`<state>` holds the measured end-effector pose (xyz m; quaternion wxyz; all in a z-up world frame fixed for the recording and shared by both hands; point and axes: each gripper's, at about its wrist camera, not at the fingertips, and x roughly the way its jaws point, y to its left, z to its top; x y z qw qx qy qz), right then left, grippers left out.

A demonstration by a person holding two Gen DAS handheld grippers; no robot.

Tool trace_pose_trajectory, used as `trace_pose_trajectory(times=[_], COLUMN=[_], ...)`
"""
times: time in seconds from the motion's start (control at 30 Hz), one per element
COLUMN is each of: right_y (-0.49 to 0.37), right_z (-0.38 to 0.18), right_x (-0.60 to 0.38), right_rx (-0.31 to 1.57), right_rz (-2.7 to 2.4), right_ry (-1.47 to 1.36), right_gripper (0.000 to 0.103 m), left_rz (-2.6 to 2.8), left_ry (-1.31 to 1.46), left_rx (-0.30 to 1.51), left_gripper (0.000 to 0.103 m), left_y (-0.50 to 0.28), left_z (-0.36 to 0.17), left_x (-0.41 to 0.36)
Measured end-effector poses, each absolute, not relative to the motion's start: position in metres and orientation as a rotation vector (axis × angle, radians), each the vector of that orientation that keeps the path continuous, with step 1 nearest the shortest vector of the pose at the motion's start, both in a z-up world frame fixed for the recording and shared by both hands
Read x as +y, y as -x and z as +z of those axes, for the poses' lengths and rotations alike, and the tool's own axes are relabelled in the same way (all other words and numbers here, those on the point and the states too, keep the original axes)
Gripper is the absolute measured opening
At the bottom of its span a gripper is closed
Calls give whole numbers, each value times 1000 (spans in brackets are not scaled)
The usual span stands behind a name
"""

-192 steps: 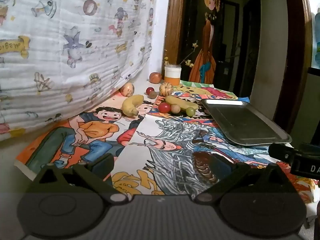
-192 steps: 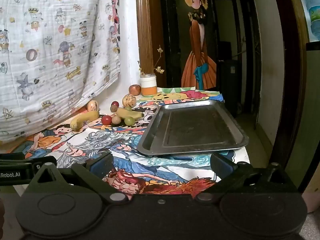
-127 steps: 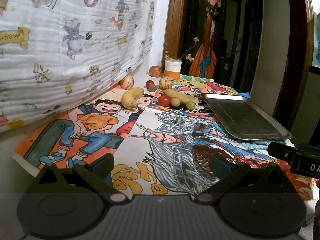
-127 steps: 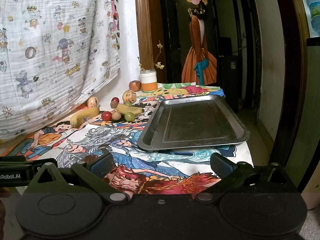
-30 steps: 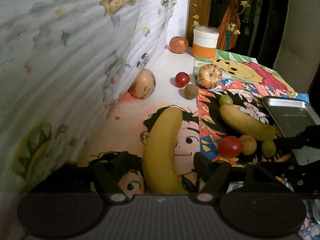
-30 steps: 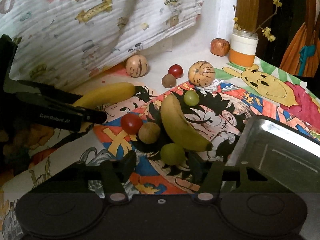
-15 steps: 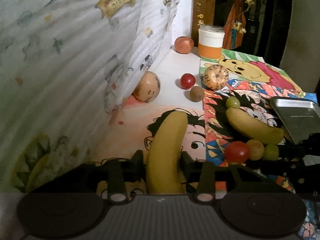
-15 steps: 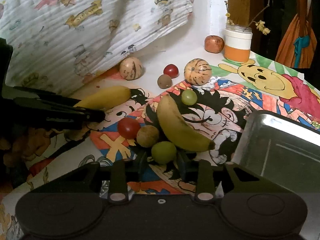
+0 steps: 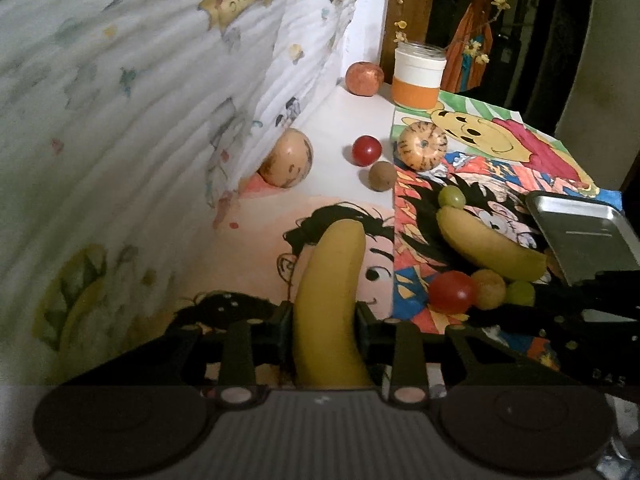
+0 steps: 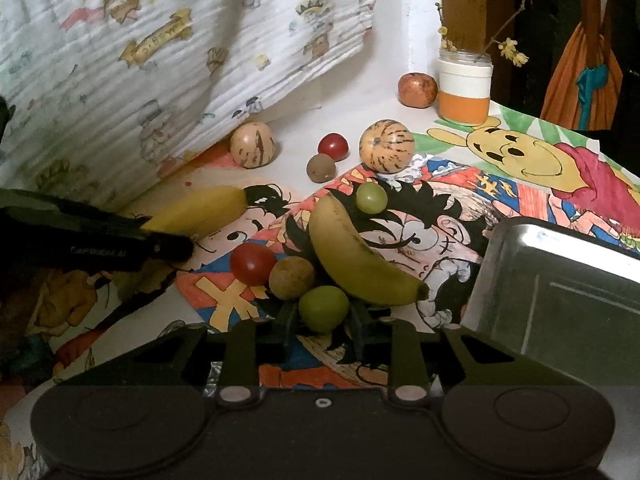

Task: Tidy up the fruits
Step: 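Close the left tool on the banana while the right tool grasps the green grape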

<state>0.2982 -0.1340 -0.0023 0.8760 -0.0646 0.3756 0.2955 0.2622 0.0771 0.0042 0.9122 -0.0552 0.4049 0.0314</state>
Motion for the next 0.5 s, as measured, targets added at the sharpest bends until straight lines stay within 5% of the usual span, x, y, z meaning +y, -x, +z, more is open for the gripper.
trace_pose_trajectory(times=[0.5], right_y=[-270], right_z=[7], right_x=[-151], right_rx=[781], right_rz=[682], right_ry=[99], right_gripper=[29], left_rz=[8], left_ry=[347], left_rx=[906], left_gripper=[35], left_y=[-234], left_z=[11], left_x=[83])
